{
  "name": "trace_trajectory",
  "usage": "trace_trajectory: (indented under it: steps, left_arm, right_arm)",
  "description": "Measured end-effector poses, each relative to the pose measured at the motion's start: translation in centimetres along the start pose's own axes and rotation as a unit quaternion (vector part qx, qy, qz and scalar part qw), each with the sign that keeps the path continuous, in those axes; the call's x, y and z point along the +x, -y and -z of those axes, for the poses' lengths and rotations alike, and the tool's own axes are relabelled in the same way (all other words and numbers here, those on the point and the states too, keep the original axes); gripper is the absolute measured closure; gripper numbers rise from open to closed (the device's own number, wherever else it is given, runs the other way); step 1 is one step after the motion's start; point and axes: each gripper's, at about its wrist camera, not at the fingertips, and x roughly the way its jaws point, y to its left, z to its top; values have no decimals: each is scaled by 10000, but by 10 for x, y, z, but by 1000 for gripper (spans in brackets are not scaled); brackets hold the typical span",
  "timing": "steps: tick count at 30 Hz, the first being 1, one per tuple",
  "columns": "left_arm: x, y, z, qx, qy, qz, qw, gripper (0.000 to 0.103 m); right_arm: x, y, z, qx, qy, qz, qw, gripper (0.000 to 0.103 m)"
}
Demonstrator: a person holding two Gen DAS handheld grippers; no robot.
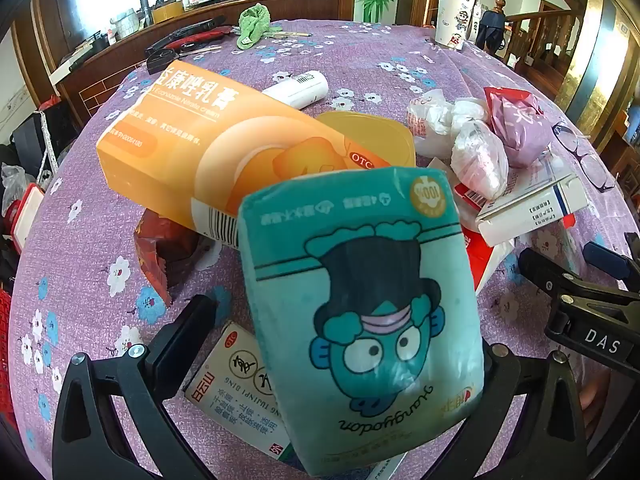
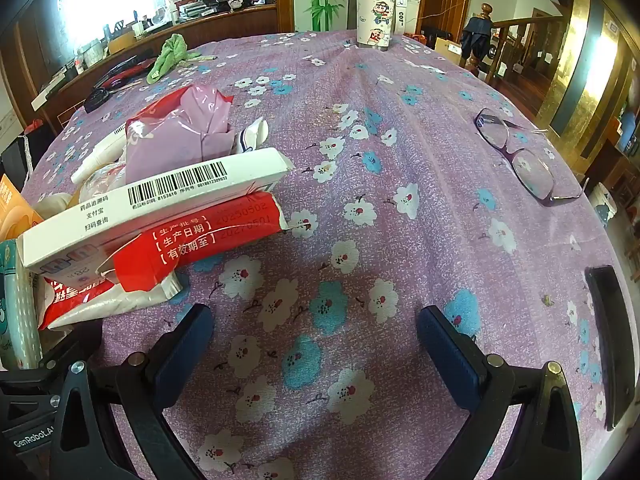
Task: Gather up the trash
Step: 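Move both tools toward the pile of packaging on the table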
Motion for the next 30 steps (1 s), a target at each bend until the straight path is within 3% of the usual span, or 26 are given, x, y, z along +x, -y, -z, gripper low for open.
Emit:
trace_trajectory:
  steps: [5, 8, 13, 16, 24, 27, 30]
  left_arm:
    - [-3, -1, 2, 32, -34, 47, 10000, 0]
    - [-17, -10, 11, 13, -79, 368, 9993, 0]
    - [-57, -17, 30, 265, 262, 543, 9978, 0]
    - [-88, -28, 46, 260, 660, 625, 9955, 0]
    - [-157, -48, 102, 96, 1906, 113, 9815, 0]
    - [-167, -56, 119, -66, 2242, -253, 9742, 0]
    - [-170, -66, 135, -190, 2442, -616, 9676, 0]
  right_arm:
    - [-2, 0, -1, -119, -85, -110, 9998, 0]
    - [-22, 8, 11, -120, -153, -298, 9994, 0]
    - [-71, 18, 34, -314, 356, -358, 9982, 0]
    - [-102, 13, 49, -402, 646, -532, 9957, 0]
    - [-168, -17, 99, -604, 1618, -789, 9818, 0]
    - [-174, -25, 114, -459, 1717, -921, 9798, 0]
    - [-172, -35, 124, -463, 1706, -789, 9811, 0]
